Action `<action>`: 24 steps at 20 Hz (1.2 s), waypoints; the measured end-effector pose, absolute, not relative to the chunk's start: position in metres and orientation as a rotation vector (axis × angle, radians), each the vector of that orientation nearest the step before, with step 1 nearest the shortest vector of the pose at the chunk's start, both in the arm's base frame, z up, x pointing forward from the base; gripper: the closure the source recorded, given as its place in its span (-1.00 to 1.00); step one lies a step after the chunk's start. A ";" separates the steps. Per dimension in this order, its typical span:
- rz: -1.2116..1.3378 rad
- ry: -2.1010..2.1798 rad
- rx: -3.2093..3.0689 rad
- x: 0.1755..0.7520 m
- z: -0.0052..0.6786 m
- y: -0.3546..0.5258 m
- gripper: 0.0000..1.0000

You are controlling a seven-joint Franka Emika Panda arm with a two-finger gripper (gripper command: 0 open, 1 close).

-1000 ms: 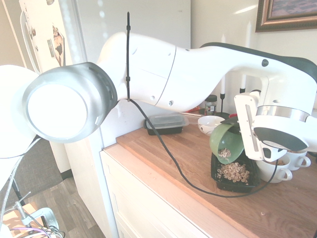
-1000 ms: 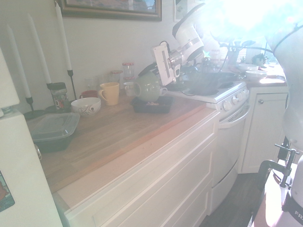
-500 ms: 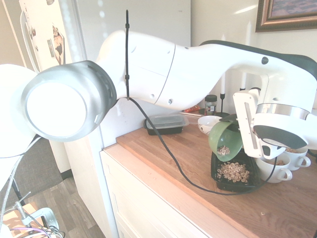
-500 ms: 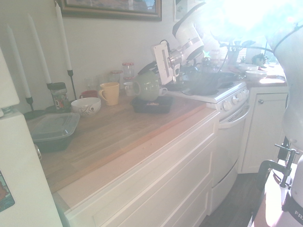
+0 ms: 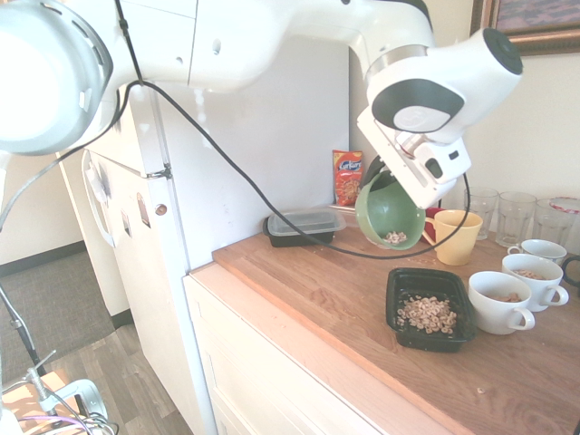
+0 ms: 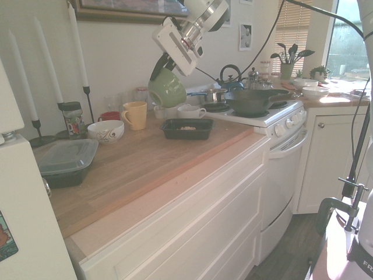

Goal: Pour the cereal into the box

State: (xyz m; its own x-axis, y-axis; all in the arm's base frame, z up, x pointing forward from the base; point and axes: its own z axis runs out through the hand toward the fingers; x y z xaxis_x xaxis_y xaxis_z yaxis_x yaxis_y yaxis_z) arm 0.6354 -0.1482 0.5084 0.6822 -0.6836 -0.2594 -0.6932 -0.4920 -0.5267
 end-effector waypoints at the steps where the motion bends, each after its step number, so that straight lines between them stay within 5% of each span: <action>1: -0.011 1.082 -2.334 0.636 0.507 -0.133 1.00; 14: -0.563 1.258 -2.986 0.629 0.448 0.084 1.00; 20: -0.890 1.151 -3.207 0.633 0.389 0.127 1.00; 24: -0.879 1.125 -3.229 0.632 0.356 0.147 1.00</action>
